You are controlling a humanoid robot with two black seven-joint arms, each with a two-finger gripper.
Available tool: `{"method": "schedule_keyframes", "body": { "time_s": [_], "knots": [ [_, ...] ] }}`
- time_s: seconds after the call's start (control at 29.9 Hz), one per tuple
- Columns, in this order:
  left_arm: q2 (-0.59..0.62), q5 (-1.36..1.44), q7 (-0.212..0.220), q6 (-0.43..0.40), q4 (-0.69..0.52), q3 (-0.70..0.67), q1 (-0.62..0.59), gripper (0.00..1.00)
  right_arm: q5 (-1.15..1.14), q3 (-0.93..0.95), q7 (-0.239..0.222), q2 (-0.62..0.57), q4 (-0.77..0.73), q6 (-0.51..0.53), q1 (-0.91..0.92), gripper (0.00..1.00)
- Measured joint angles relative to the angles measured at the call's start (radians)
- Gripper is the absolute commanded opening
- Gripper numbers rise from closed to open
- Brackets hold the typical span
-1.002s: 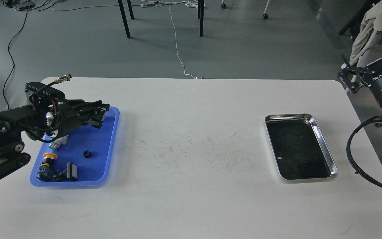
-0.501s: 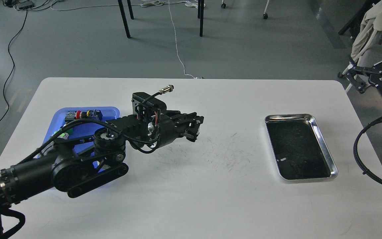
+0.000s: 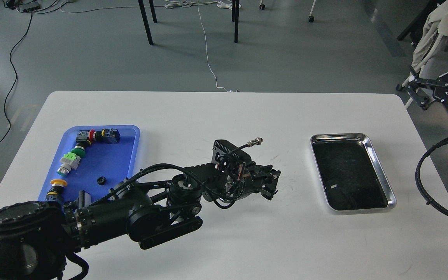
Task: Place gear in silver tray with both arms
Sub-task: 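Carry the black gear with the left gripper toward the table center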
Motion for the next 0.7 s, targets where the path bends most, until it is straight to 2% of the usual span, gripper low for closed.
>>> {"method": "schedule_keyframes", "body": {
  "time_s": [0.47, 0.6, 0.7],
  "knots": [
    [-0.001, -0.008, 0.012, 0.027, 0.015, 0.014, 0.027, 0.16, 0.000, 0.002, 0.000, -0.003, 0.000, 0.000, -0.009, 0.99],
    [-0.001, -0.008, 0.015, 0.041, 0.014, 0.015, 0.053, 0.19, 0.000, 0.002, 0.000, -0.003, 0.000, 0.000, -0.010, 0.99],
    [-0.001, -0.008, 0.016, 0.047, 0.014, 0.016, 0.068, 0.26, 0.000, 0.002, 0.000, -0.003, 0.000, 0.000, -0.011, 0.99]
  ]
}}
